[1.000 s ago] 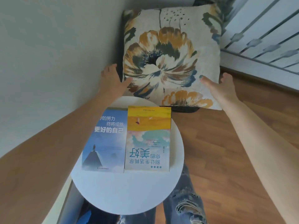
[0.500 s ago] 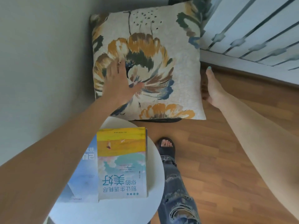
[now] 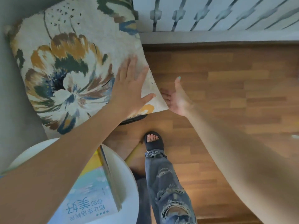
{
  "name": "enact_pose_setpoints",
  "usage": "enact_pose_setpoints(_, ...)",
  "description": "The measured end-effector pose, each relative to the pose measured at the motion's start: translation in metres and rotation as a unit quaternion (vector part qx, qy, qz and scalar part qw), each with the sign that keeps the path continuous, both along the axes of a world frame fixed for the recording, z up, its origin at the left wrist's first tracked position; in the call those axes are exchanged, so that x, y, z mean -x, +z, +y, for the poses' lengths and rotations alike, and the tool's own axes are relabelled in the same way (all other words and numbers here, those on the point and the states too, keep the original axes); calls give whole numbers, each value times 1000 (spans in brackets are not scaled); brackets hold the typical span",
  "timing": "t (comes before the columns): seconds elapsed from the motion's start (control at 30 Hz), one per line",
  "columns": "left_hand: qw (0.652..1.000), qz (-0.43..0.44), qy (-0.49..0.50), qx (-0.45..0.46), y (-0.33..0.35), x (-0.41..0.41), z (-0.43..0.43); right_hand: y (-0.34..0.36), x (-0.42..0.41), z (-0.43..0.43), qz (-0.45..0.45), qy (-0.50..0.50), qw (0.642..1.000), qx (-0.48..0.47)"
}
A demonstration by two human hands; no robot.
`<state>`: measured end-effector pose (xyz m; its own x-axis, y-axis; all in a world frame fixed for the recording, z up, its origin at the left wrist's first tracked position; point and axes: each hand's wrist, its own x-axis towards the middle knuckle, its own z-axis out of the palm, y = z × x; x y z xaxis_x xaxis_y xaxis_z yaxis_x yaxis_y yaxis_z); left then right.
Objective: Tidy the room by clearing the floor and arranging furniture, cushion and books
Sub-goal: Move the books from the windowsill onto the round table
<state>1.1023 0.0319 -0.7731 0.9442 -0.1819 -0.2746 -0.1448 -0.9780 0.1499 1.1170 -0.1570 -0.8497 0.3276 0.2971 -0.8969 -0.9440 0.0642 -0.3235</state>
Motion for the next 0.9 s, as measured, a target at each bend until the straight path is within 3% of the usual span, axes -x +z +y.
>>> enact_pose_setpoints(0.1, 1000, -4, -8, -30, -6, -1, -7, -11, 17, 6, 10, -6, 998, -63)
enact_pose_setpoints(0.3, 997, 27, -2, -74, -14, -1, -9, -27, 36, 20, 4, -26, 996, -90)
enact_pose_setpoints(0.5, 995, 45, -12, -93, -16, 4, 6, -26, 47, 34, -24, -3, 996, -88)
enact_pose_setpoints(0.9, 992, 53, -62, -97, -22, 33, 57, -28, 87, 84, 29, -36, 997, -68)
